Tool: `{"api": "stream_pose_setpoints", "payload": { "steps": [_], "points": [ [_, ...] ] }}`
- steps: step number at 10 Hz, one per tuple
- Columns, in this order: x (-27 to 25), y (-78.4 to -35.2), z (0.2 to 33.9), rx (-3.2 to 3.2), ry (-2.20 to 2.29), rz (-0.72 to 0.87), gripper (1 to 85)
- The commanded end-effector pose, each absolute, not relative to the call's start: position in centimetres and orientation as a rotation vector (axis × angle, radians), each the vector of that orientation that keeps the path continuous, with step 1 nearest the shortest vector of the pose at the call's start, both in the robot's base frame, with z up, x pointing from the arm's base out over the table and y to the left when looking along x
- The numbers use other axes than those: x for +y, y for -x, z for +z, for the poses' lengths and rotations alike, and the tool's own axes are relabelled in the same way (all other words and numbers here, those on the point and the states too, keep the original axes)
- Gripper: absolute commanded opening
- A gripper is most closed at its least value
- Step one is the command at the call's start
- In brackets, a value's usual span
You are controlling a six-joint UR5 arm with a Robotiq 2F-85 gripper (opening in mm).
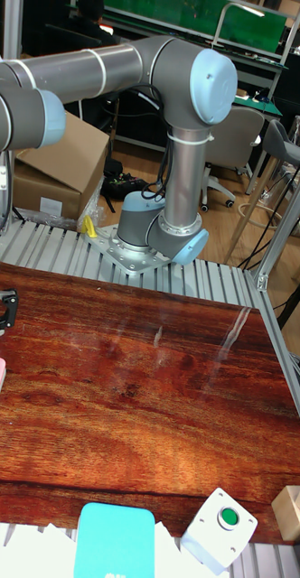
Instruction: Remove the object from the scale
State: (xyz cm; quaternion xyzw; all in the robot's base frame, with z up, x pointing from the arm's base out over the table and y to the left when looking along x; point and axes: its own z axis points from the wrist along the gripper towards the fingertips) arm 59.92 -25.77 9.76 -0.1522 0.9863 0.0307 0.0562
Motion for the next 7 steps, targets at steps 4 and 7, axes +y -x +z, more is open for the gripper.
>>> {"api": "stream_pose_setpoints", "payload": {
  "steps": [4,7],
  "points": [
    [-25.7,-59.9,10.1,3.005,0.384,0.085,46.7],
    [-25.4,-59.3,11.6,3.039,0.35,0.072,41.7]
  ]
}}
